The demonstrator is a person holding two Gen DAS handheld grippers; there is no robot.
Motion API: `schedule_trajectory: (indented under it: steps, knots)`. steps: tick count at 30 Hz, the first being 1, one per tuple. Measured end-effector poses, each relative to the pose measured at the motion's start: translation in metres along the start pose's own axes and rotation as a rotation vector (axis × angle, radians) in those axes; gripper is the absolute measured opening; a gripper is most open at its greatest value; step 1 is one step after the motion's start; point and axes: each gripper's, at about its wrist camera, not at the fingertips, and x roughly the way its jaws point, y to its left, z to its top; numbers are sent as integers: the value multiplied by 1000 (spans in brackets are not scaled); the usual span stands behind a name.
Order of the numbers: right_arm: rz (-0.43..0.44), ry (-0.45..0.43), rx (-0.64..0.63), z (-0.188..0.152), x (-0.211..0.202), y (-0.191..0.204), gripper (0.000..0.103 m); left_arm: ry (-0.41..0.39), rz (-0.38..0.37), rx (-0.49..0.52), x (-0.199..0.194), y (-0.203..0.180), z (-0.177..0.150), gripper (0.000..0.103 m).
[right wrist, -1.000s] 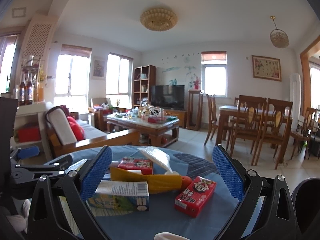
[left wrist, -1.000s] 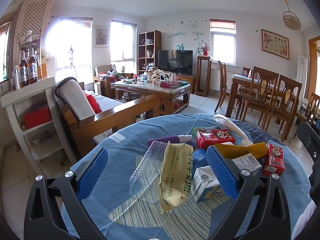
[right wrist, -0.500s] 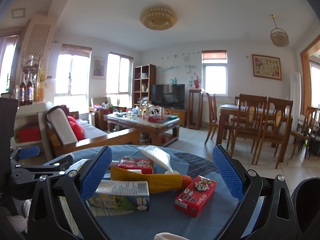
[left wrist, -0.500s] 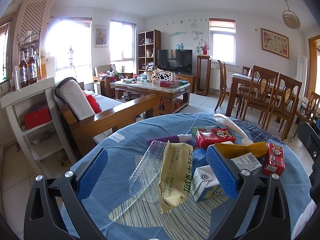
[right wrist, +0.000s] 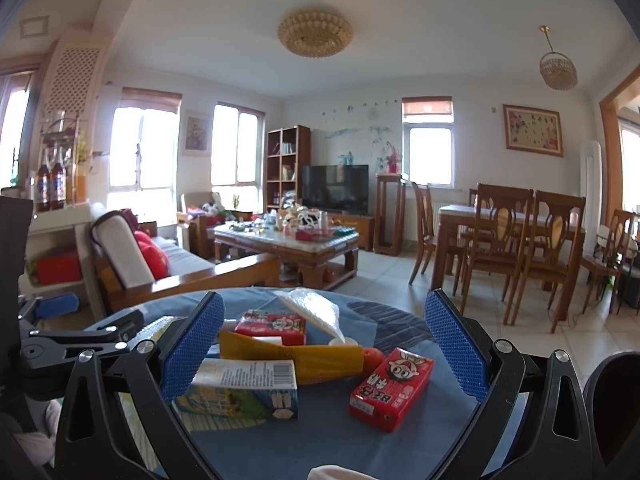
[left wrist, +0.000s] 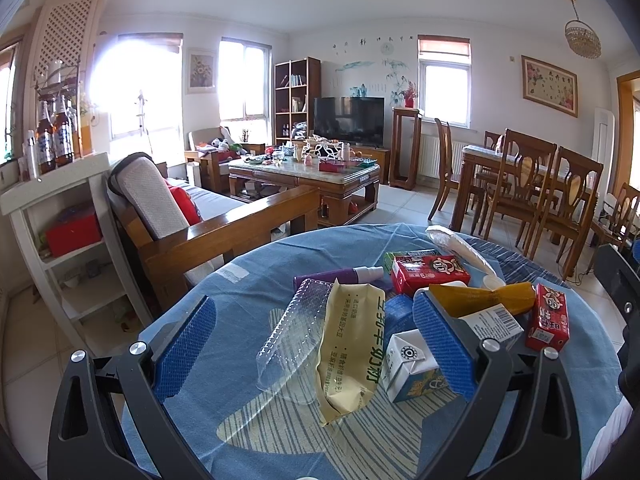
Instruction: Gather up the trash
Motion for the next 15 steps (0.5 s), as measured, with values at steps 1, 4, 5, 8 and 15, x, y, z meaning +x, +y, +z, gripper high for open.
schedule_trajectory:
  steps: [1,4,5,8,15]
  knots:
    - [0,3,2,-1,0,0,99,0,-1,0,0,0,0,98]
    - [-1,13,9,-1,1,-1,99,4,-3,-2,0,-1,-2,98]
    - [-1,17,10,-1,2,-1,99,6,-4,-3,1,-1,-3,98]
    - [1,30,13,1,4,-3,99,16,-7,-5,1,-1,-4,98]
    - [7,53,16,1,6,-3,99,22,-9,-4,1,0,-3,98]
